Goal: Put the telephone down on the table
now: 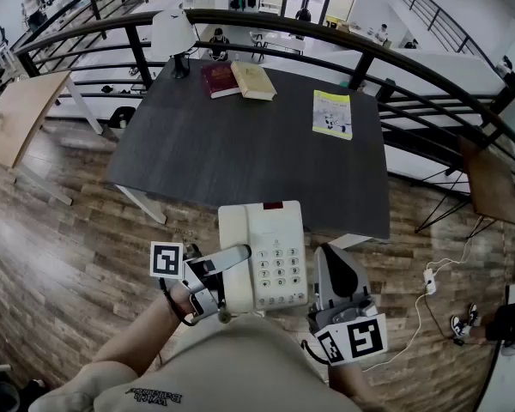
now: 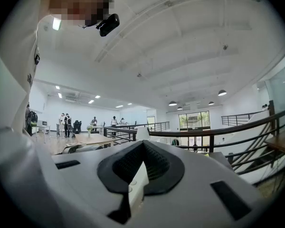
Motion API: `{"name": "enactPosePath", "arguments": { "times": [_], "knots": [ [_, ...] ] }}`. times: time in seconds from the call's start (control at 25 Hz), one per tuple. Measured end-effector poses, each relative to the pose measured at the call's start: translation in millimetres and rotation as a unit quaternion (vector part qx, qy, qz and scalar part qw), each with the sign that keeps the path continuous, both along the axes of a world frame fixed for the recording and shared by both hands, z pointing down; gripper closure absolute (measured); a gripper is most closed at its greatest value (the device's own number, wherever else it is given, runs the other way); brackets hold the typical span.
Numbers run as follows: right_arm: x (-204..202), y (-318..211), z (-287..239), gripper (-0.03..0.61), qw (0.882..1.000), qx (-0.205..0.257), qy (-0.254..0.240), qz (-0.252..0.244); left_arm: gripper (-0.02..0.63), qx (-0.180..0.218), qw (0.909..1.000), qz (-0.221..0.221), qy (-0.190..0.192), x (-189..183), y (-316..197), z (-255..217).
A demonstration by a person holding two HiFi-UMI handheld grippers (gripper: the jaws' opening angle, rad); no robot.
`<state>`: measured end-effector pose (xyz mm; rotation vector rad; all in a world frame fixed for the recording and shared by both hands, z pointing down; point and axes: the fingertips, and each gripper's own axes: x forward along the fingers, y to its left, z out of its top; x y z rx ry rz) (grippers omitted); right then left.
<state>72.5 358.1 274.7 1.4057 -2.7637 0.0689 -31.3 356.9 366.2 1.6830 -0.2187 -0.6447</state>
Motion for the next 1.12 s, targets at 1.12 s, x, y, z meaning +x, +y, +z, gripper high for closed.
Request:
{"name": "enactPosePath", "arguments": {
  "times": [1.12],
  "knots": [
    [62.7, -18.6, 29.0, 0.578, 0.999, -0.032, -0.022, 0.011, 0.160, -0.011, 0.9999, -0.011, -0.006, 46.8, -12.3, 14.6]
  ]
}}
